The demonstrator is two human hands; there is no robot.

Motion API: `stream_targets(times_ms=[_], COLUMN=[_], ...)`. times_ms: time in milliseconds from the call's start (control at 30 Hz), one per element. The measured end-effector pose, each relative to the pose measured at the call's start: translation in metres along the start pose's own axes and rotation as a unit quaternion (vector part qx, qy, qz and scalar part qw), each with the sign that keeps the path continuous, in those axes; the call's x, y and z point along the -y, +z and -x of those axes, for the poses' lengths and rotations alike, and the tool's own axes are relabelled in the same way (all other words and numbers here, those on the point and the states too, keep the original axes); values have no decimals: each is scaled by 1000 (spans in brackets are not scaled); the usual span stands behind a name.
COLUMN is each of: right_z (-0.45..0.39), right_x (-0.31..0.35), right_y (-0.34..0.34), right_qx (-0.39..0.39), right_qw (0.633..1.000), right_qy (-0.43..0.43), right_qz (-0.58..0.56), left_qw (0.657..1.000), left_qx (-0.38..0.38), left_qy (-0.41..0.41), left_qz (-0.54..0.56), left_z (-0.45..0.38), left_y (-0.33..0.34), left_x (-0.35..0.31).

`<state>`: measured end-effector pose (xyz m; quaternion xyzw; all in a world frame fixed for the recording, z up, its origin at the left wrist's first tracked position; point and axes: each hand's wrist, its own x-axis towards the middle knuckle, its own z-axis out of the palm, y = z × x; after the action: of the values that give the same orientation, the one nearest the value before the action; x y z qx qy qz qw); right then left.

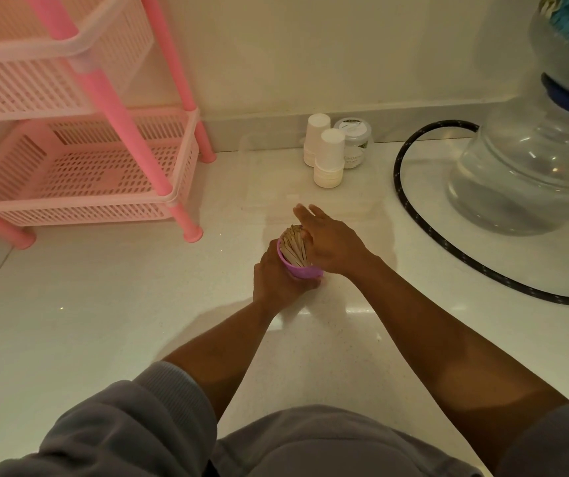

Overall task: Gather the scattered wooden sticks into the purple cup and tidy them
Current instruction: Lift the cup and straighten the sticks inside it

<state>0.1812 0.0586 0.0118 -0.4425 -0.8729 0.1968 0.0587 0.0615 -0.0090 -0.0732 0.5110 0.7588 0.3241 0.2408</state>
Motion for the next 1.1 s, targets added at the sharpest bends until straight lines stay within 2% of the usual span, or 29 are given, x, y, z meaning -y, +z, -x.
stream_targets(times_ms=[100,167,267,333,533,633,767,933,1100], right_z=[-1,-2,-2,-3,-4,-5,-3,-4,-9], right_x=[1,2,5,4,-1,1,3,5,4], right_y=[3,2,-2,-2,3,1,-3,-5,-1], right_qx=[35,64,44,60,19,43,31,93,44], right_qw=[995,991,993,991,999,997,993,985,990], right_qy=[-68,-64,-63,-65,-39,-63,-116,-140,-137], right_qz=[60,95,91,99,21,32,7,30,5], left_qw=[1000,1000,1000,1000,1000,1000,1000,1000,999], left_qx=[7,12,17,18,13,16,15,18,21], left_qy=[1,-5,-9,-10,-16,-12,-19,-16,-23], left_qz=[-2,-2,1,4,8,7,9,9,19], left_z=[-1,-1,-1,-1,0,0,1,0,1], left_y=[0,0,-1,-1,-1,-2,-2,0,-2], left_x=[1,0,0,-1,-1,0,0,1,1])
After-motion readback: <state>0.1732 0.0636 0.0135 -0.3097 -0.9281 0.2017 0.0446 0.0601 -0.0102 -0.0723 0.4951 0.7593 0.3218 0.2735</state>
